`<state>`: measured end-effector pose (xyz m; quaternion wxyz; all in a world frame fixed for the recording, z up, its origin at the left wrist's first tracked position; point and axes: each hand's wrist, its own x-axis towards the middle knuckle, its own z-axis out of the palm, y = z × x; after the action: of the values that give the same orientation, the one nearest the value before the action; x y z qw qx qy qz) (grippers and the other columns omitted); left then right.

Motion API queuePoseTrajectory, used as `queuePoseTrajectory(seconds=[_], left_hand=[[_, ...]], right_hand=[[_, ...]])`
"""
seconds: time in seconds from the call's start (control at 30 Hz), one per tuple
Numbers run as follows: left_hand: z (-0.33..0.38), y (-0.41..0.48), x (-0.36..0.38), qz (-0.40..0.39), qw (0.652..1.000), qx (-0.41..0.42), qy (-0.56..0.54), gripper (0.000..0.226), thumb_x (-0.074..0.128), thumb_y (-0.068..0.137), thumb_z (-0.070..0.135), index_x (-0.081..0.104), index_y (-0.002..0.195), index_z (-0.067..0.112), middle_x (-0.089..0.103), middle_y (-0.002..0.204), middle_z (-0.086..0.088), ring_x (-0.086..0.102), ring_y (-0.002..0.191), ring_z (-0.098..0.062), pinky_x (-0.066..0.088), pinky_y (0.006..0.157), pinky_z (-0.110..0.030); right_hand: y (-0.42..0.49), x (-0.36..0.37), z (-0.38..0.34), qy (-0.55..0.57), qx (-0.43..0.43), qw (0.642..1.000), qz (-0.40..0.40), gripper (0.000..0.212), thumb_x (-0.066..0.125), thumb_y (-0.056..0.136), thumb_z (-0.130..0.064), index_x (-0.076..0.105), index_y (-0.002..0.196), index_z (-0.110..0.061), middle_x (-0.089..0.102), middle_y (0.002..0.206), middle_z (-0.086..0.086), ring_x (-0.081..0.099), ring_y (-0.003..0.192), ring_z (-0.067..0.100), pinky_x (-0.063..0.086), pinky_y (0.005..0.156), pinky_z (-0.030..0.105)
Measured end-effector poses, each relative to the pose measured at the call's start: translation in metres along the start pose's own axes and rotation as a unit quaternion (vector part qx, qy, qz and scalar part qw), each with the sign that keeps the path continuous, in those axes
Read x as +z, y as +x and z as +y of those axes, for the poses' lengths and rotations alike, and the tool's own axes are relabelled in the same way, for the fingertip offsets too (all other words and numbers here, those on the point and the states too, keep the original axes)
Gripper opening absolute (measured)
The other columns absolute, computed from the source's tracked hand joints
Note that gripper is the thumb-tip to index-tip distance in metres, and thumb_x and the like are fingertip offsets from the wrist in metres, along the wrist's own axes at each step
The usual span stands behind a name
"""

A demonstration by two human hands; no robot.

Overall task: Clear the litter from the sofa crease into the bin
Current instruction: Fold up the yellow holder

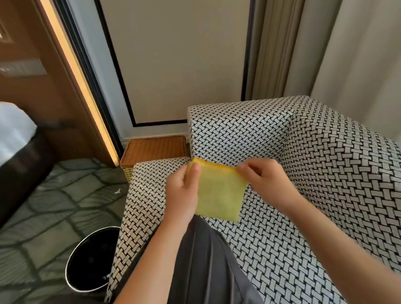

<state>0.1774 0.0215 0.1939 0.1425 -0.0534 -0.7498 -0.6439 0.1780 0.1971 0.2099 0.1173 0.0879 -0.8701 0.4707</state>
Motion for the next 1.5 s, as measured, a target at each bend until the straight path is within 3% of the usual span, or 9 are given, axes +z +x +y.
queuePoseTrajectory(seconds=[0.17,0.3,0.43,0.57,0.77,1.0,1.07,1.23,1.5], left_hand=[[0.005,0.003,-0.001,0.099,0.995,0.012,-0.028,0.038,0.046,0.095,0.029,0.041,0.06,0.015,0.037,0.054,0.004,0.034,0.046,-0.001,0.027,0.044,-0.011],[0.011,0.009,-0.009,0.09,0.991,0.092,0.039,0.039,0.042,0.097,0.022,0.039,0.059,0.016,0.037,0.054,0.004,0.037,0.047,-0.001,0.029,0.045,-0.011],[0.013,0.018,-0.016,0.005,0.987,0.128,0.102,0.035,0.038,0.098,0.025,0.052,0.067,0.021,0.043,0.054,-0.001,0.04,0.049,-0.003,0.03,0.048,-0.016],[0.02,0.023,-0.02,-0.012,0.982,0.141,0.122,0.038,0.035,0.099,0.024,0.052,0.066,0.028,0.044,0.054,0.002,0.041,0.051,-0.006,0.03,0.05,-0.02],[0.029,0.033,-0.027,0.028,0.979,0.144,0.144,0.047,0.032,0.099,0.027,0.033,0.053,0.015,0.034,0.049,0.0,0.032,0.046,-0.012,0.025,0.047,-0.026],[0.036,0.036,-0.034,-0.007,0.98,0.146,0.134,0.055,0.041,0.095,0.041,0.044,0.057,0.001,0.04,0.051,-0.011,0.037,0.05,-0.023,0.031,0.051,-0.034],[0.035,0.037,-0.036,-0.012,0.978,0.159,0.131,0.056,0.041,0.089,0.046,0.05,0.065,-0.004,0.044,0.055,-0.014,0.039,0.052,-0.022,0.033,0.054,-0.037],[0.034,0.036,-0.043,-0.045,0.967,0.206,0.147,0.038,0.04,0.09,0.04,0.056,0.075,0.009,0.052,0.062,-0.01,0.047,0.06,-0.02,0.034,0.053,-0.025],[0.029,0.034,-0.045,-0.047,0.947,0.256,0.19,0.032,0.039,0.09,0.042,0.058,0.081,0.018,0.055,0.062,-0.003,0.051,0.059,-0.02,0.037,0.053,-0.027]], right_hand=[[0.03,0.005,-0.022,-0.072,-0.005,0.997,0.036,0.02,0.051,0.092,-0.019,0.066,0.081,-0.012,0.052,0.057,-0.006,0.038,0.046,0.003,0.03,0.046,0.013],[0.041,0.009,-0.039,-0.164,-0.047,0.985,0.007,0.023,0.051,0.093,-0.024,0.068,0.092,-0.009,0.055,0.084,-0.005,0.051,0.074,0.01,0.039,0.066,0.021],[0.047,0.011,-0.064,-0.069,-0.104,0.98,-0.152,0.033,0.049,0.095,-0.025,0.055,0.067,-0.008,0.044,0.057,-0.006,0.037,0.05,0.001,0.032,0.053,0.015],[0.052,0.012,-0.075,0.057,-0.072,0.973,-0.214,0.016,0.057,0.091,-0.018,0.064,0.083,-0.007,0.051,0.06,-0.008,0.042,0.049,-0.003,0.033,0.047,0.01],[0.05,0.014,-0.08,0.091,-0.05,0.976,-0.19,0.02,0.052,0.094,-0.02,0.059,0.076,-0.015,0.052,0.056,-0.012,0.045,0.047,-0.002,0.037,0.046,0.011],[0.052,0.016,-0.09,0.037,-0.098,0.987,-0.124,0.031,0.051,0.095,-0.02,0.061,0.08,0.006,0.051,0.061,0.005,0.043,0.053,0.007,0.038,0.051,0.021],[0.053,0.017,-0.091,0.067,-0.08,0.988,-0.114,0.024,0.053,0.093,-0.016,0.064,0.078,0.0,0.057,0.06,-0.004,0.049,0.052,0.001,0.041,0.053,0.015],[0.055,0.02,-0.097,0.147,-0.018,0.98,-0.132,0.014,0.053,0.091,-0.006,0.059,0.079,-0.011,0.052,0.051,-0.011,0.045,0.046,0.0,0.038,0.05,0.015],[0.06,0.019,-0.102,0.206,0.073,0.961,-0.166,0.021,0.042,0.085,0.007,0.053,0.084,-0.01,0.039,0.044,-0.004,0.029,0.042,0.009,0.024,0.042,0.017]])
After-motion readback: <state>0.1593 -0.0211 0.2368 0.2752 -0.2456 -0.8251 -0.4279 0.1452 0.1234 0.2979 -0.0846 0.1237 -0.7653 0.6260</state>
